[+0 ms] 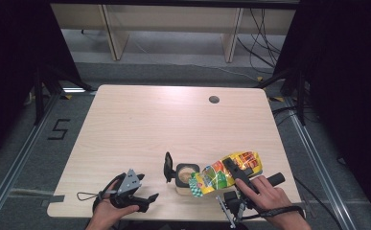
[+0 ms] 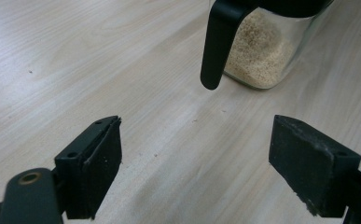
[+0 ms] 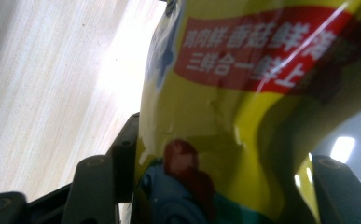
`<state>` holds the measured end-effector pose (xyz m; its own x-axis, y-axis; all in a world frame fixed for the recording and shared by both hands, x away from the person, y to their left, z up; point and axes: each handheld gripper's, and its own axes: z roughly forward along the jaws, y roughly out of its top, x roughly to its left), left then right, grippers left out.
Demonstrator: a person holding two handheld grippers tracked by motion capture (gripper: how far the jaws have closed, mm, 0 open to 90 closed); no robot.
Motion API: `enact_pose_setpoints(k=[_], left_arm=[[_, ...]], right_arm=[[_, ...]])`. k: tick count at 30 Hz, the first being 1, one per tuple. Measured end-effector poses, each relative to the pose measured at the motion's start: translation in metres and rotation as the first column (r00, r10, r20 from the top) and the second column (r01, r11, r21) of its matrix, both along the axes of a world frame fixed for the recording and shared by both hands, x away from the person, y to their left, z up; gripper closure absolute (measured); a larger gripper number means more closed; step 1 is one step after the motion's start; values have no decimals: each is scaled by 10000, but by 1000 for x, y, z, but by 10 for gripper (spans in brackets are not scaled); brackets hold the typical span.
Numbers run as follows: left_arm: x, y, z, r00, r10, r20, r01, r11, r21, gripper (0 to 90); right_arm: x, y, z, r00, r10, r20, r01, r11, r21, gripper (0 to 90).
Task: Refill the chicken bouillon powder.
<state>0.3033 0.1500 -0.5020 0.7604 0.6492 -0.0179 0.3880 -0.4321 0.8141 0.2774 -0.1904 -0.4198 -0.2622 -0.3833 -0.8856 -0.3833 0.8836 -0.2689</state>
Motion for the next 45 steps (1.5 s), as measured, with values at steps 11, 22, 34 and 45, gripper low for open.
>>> enact_pose_setpoints(k=[11,22,34,45], left_arm=[[1,2,0,9999,-123,91,121,9996,258,168],[0,0,-1,10000,-56,48,55,9999,94,168],[1,1,0,10000,-59,-25,60,9996,294,168],[1,1,1,9999,-116,-12,117,9997,230,168]], right_arm=[[-1,-1,0,9992,-377,-108,377,9993,55,437],[-1,1,-5,9995,-287,-160,288,9996,32,437],[-2,0,-1,9999,-149,-45,148,9998,-113,438],[-3,0,-4,9991,-394,-166,396,9992,96,439]])
